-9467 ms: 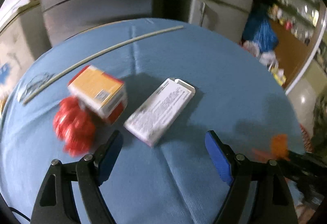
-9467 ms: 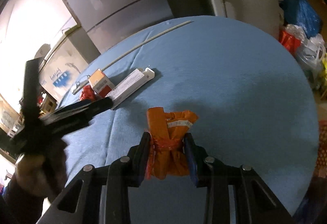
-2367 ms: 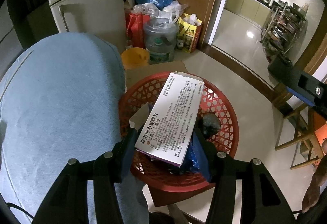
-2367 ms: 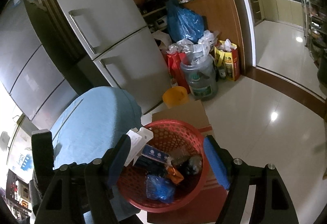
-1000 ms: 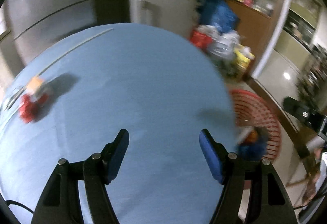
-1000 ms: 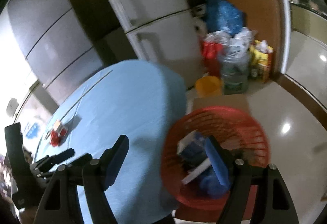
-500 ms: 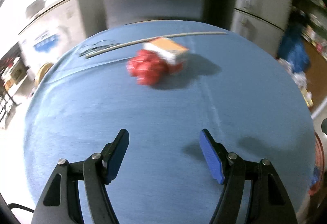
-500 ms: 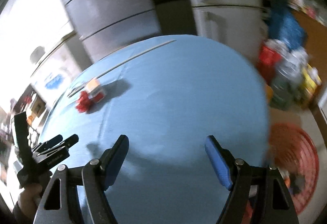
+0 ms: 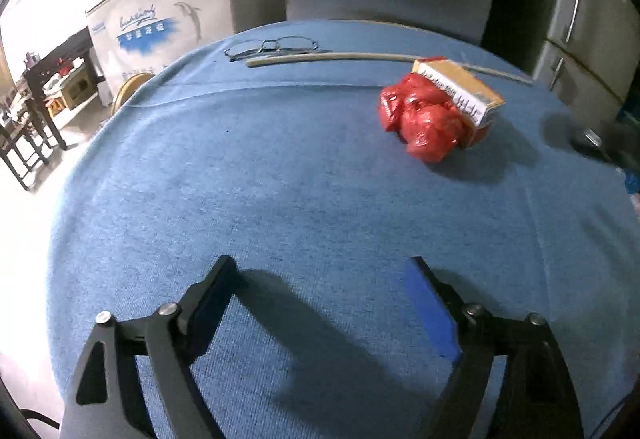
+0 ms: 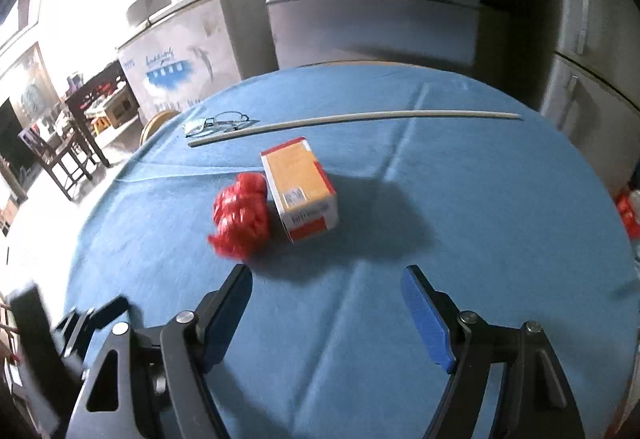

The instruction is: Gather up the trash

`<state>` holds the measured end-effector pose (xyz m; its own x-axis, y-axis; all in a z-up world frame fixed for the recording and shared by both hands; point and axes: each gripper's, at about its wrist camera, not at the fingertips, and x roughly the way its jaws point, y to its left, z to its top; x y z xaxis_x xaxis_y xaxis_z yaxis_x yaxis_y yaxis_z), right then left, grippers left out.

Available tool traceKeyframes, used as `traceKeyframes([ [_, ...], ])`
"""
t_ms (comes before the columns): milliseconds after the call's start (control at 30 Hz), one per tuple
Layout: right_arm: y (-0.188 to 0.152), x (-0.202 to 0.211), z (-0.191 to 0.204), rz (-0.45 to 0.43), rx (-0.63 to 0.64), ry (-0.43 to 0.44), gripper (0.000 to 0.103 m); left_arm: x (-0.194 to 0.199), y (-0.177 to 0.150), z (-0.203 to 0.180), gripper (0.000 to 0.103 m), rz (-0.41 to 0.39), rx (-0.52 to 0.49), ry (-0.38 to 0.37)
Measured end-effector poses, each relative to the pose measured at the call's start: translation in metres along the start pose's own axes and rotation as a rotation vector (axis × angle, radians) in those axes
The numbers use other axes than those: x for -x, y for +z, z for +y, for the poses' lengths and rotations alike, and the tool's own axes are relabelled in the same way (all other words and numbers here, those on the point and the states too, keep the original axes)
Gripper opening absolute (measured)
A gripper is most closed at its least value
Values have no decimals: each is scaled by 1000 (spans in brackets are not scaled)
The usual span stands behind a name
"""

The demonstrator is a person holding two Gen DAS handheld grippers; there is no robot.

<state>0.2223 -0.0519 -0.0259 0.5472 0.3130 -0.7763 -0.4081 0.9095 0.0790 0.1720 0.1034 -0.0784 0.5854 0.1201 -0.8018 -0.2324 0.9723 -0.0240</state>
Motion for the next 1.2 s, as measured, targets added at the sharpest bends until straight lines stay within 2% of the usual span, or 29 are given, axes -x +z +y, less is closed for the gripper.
traceKeyframes([
  [33, 6, -11, 2, 10, 6, 2, 80, -2, 0, -2, 99, 8, -11, -7],
  [67, 10, -18, 3, 16, 11, 0, 80, -4, 1, -3, 101, 14, -21, -10],
  [233, 33, -50, 3, 38, 18, -4, 80, -4, 3, -6, 102, 18, -18, -12],
  [400, 40, -78, 4, 77, 39, 6, 79, -3, 2, -6, 103, 18, -18, -12],
  [433, 41, -84, 5, 82, 37, 14, 76, -2, 2, -6, 103, 18, -18, -12],
  [467, 42, -87, 5, 80, 33, 18, 59, -2, 1, -7, 103, 18, -18, -12],
  [500, 43, -90, 6, 80, 30, 17, 55, -2, 1, -6, 103, 18, -18, -12],
  [567, 41, -89, 7, 74, 20, 31, 54, -4, 2, -6, 103, 18, -18, -13],
  [800, 17, -53, -8, 15, -11, -13, 54, -5, 3, -5, 103, 19, -18, -11],
  [967, -26, -6, -41, -15, -118, -11, 54, -4, 9, -7, 103, 11, -4, -33],
  [1100, -68, 33, -70, -40, -238, -7, 54, 2, 44, -30, 103, -43, -45, -53],
  [1200, -96, 59, -85, -55, -310, -8, 54, -9, 73, -44, 103, -57, -39, -51],
])
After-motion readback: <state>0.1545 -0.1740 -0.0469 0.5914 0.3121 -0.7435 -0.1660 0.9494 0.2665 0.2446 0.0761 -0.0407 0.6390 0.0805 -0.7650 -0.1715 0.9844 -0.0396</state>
